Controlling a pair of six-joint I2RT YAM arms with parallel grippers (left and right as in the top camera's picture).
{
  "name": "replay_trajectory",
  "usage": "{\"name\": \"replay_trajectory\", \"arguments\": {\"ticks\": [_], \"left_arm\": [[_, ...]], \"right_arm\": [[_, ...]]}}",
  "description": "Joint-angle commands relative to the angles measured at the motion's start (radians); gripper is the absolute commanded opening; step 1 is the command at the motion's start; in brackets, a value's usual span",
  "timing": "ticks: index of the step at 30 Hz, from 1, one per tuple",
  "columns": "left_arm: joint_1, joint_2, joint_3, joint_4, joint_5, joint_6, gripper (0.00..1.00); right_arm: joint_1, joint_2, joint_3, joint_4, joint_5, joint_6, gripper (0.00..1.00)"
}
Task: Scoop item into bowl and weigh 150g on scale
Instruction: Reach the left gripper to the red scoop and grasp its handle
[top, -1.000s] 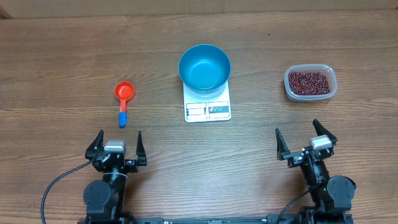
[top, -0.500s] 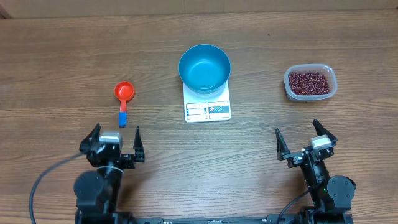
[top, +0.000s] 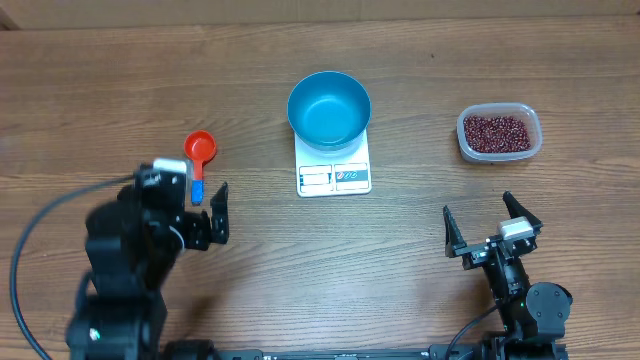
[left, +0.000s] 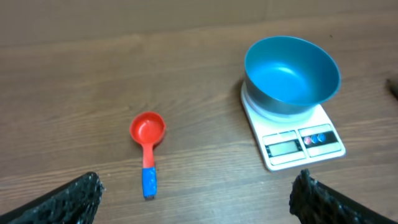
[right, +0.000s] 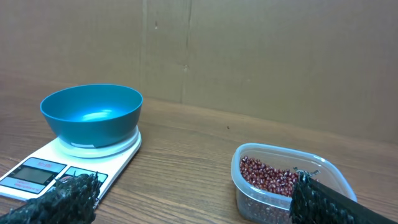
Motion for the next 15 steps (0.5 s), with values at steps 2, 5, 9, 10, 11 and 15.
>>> {"name": "replay_trajectory", "arguments": {"ticks": [2, 5, 9, 10, 11, 15], "left_arm": [[0.004, 0.133, 0.183, -0.132, 0.051, 0.020, 0.99], [0.004, 0.191, 0.247, -0.197, 0.059, 0.019, 1.00], [0.004, 0.220, 0.248, -0.197, 0.092, 0.014, 1.00], [0.004, 0.227, 0.248, -0.197, 0.094, 0.004, 1.00], [0.004, 0.233, 0.248, -0.199, 0.094, -0.010, 1.00], [0.004, 0.243, 0.248, -0.196, 0.102, -0.018, 1.00]], "right_arm": [[0.005, -0.011, -0.011, 0.006, 0.007, 0.007, 1.00], [0.005, -0.011, -0.011, 0.006, 0.007, 0.007, 1.00], [0.005, -0.011, -0.011, 0.006, 0.007, 0.007, 1.00], [0.005, -0.012, -0.011, 0.006, 0.007, 0.007, 1.00], [0.005, -0.011, -0.011, 0.006, 0.007, 0.007, 1.00], [0.005, -0.012, -0.011, 0.007, 0.009, 0.005, 1.00]]}}
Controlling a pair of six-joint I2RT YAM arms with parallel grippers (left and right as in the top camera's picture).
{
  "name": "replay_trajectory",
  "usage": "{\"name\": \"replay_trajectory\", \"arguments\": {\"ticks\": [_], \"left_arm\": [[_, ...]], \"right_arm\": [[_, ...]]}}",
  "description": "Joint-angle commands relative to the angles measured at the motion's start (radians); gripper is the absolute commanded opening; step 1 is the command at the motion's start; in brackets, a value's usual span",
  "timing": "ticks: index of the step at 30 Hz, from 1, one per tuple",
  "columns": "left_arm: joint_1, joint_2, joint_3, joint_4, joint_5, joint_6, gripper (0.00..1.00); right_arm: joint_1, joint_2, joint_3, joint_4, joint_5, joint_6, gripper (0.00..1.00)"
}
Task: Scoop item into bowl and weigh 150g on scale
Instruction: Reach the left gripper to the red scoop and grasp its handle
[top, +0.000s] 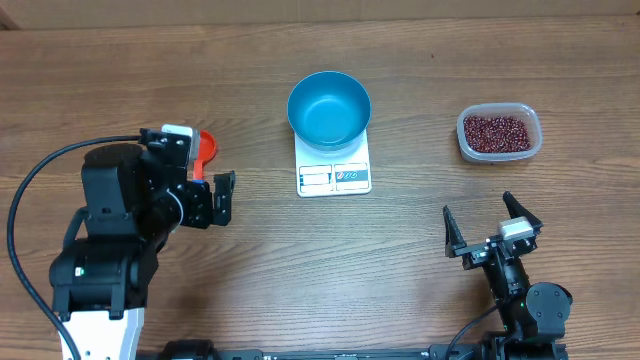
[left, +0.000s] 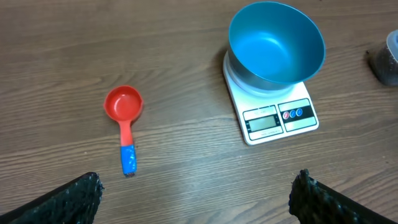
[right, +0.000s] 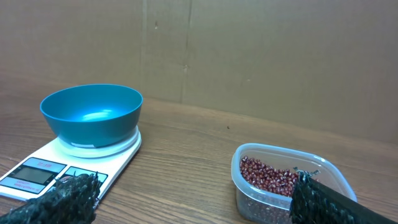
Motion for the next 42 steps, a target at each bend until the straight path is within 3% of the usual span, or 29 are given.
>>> {"name": "replay_trajectory", "arguments": {"ticks": [1, 15, 23, 30, 35, 42], "left_arm": [[0.005, 0.003, 0.024, 0.000, 0.031, -0.013, 1.00], [0.005, 0.004, 0.024, 0.052, 0.045, -0.036, 0.99], [0.005, 0.004, 0.024, 0.068, 0.042, -0.036, 0.99], [0.005, 0.004, 0.024, 0.086, 0.042, -0.036, 0.99], [0.005, 0.004, 0.024, 0.086, 0.043, -0.036, 1.00], [0.005, 0.004, 0.024, 0.090, 0.046, -0.036, 1.00]], "right_arm": [[0.005, -0.011, -0.011, 0.007, 0.015, -0.010, 1.00], [0.005, -0.012, -0.011, 0.014, 0.002, 0.004, 1.00], [0.005, -0.011, -0.010, 0.011, -0.018, 0.202, 1.00], [0.005, 0.008, -0.004, 0.000, -0.042, 0.218, 1.00], [0.005, 0.050, 0.082, -0.116, -0.088, 0.222, 1.00], [0.005, 0.168, 0.333, -0.300, -0.092, 0.221, 1.00]]}}
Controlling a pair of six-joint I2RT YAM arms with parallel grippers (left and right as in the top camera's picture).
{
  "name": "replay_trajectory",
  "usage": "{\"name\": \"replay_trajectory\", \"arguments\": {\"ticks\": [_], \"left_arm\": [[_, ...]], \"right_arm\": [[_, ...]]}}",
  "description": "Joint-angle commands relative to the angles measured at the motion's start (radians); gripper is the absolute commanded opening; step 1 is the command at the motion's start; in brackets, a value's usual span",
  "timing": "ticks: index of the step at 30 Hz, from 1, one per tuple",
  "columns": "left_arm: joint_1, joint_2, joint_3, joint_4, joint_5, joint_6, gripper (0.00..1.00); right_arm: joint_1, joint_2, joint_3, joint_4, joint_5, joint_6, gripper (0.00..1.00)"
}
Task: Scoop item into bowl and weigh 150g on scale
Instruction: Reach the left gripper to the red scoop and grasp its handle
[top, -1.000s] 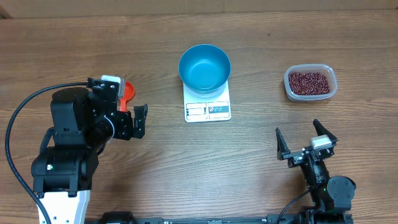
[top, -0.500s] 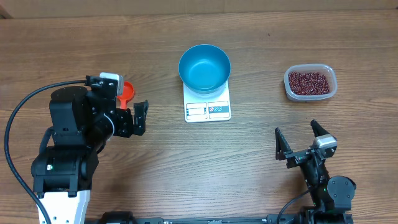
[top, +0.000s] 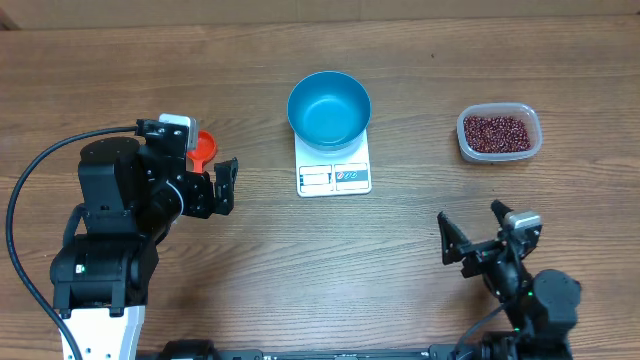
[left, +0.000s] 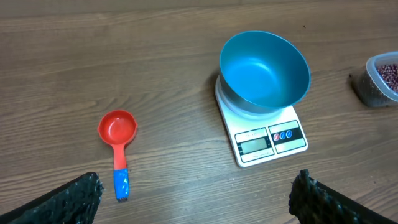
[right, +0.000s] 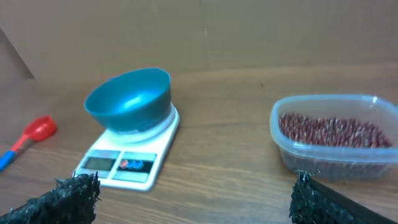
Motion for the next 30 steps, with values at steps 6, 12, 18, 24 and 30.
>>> {"name": "replay_trajectory", "arguments": {"ticks": [6, 12, 18, 24, 30], "left_arm": [[0.004, 0.000, 0.023, 0.004, 0.008, -0.010, 1.00], [0.005, 0.000, 0.024, 0.000, -0.003, -0.025, 0.99], [0.005, 0.074, 0.090, -0.066, -0.053, -0.056, 0.94], [0.015, 0.232, 0.214, -0.159, -0.216, -0.128, 0.89], [0.120, 0.348, 0.214, -0.146, -0.224, -0.159, 0.82]], "right_arm": [[0.005, 0.284, 0.359, -0.155, -0.013, 0.008, 1.00], [0.005, 0.602, 0.682, -0.418, -0.013, 0.008, 1.00], [0.005, 0.881, 0.985, -0.729, -0.013, 0.008, 1.00], [0.005, 1.060, 1.084, -0.810, -0.110, 0.008, 1.00], [0.005, 1.140, 1.084, -0.809, -0.227, 0.008, 1.00]]}}
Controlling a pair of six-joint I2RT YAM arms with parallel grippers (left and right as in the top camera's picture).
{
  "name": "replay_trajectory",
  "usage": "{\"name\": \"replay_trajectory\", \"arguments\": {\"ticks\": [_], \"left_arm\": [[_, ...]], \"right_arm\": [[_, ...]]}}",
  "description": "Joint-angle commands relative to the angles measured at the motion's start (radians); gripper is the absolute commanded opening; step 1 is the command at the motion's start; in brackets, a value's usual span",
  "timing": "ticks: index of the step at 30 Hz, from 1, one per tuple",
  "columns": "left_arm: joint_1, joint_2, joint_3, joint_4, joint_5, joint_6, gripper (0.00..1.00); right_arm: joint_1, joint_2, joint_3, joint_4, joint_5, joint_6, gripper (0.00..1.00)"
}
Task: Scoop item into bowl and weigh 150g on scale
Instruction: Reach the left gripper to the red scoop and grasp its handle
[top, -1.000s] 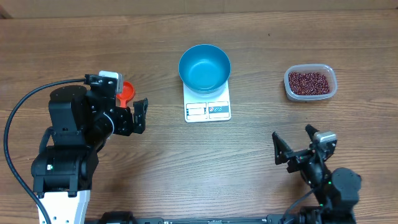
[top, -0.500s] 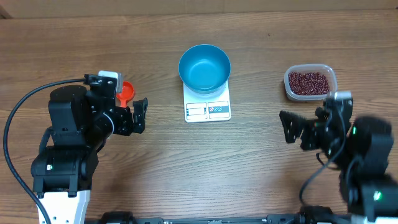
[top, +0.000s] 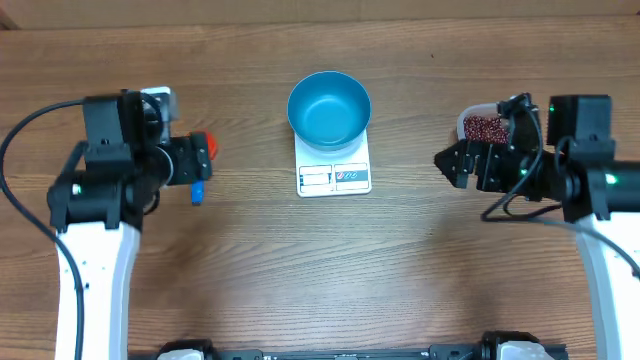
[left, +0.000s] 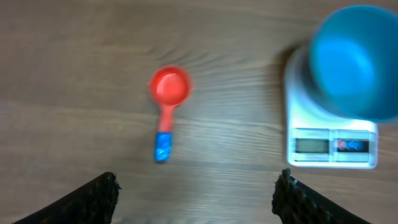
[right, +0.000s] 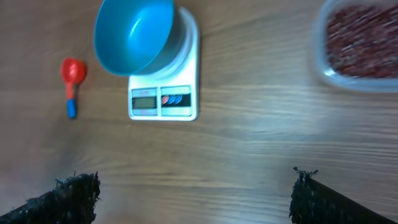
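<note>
A red scoop (left: 170, 87) with a blue handle lies on the table left of the scale, with nothing holding it. An empty blue bowl (top: 329, 108) stands on the white scale (top: 334, 176). A clear tub of red beans (right: 364, 40) sits at the right, partly covered by my right arm in the overhead view. High over the table, my left gripper (left: 196, 199) is open, with the scoop ahead of its fingers. My right gripper (right: 196, 199) is also open and high, between the scale and the tub.
The wooden table (top: 320, 270) bears only these things. A black cable (top: 25, 130) loops off the left arm at the left edge.
My right arm has left its low spot at the front right and is now high beside the bean tub, looking down. The left arm is higher and farther back. Scoop, bowl, scale and tub are unmoved.
At first my left gripper was low and open just in front of the scoop, and the right one sat low at the front right. Then the left was higher. Then the right had tilted up. Now both look down from above, open and holding nothing.
</note>
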Motion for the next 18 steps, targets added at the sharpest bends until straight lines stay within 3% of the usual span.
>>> {"name": "replay_trajectory", "arguments": {"ticks": [1, 9, 18], "left_arm": [[0.082, 0.085, 0.022, 0.025, -0.032, -0.037, 0.81], [0.181, 0.318, 0.022, 0.186, 0.169, 0.150, 0.74], [0.180, 0.537, 0.022, 0.321, 0.153, 0.256, 0.63]], "right_arm": [[0.005, 0.028, 0.024, 0.005, -0.088, 0.003, 1.00], [0.005, 0.041, 0.024, 0.025, -0.088, 0.004, 0.99], [0.005, 0.041, 0.023, 0.025, -0.088, 0.004, 0.95]]}}
